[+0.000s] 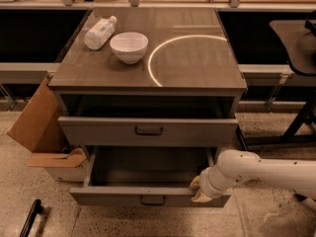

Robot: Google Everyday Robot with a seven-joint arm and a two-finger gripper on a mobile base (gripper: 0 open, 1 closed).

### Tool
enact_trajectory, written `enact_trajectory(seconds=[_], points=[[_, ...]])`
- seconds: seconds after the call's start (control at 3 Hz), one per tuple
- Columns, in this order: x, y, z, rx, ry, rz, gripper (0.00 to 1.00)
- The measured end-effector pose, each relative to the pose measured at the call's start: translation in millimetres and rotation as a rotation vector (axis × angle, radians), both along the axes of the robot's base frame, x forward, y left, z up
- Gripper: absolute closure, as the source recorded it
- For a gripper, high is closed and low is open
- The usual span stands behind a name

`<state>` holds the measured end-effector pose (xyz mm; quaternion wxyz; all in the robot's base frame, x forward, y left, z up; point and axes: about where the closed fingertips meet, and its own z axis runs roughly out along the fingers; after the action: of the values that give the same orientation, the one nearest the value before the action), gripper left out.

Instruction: Open middle drawer

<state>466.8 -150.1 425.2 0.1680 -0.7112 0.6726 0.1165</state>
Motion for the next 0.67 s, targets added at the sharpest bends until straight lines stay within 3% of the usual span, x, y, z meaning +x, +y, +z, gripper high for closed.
enact_trajectory(seconds=[0.33, 0.67], points=[[-0.1, -15.3, 18.6, -0.008, -0.029, -0.012, 0.11], [-1.4, -48.3, 46.6, -0.035, -0.068, -0.059, 0.0]])
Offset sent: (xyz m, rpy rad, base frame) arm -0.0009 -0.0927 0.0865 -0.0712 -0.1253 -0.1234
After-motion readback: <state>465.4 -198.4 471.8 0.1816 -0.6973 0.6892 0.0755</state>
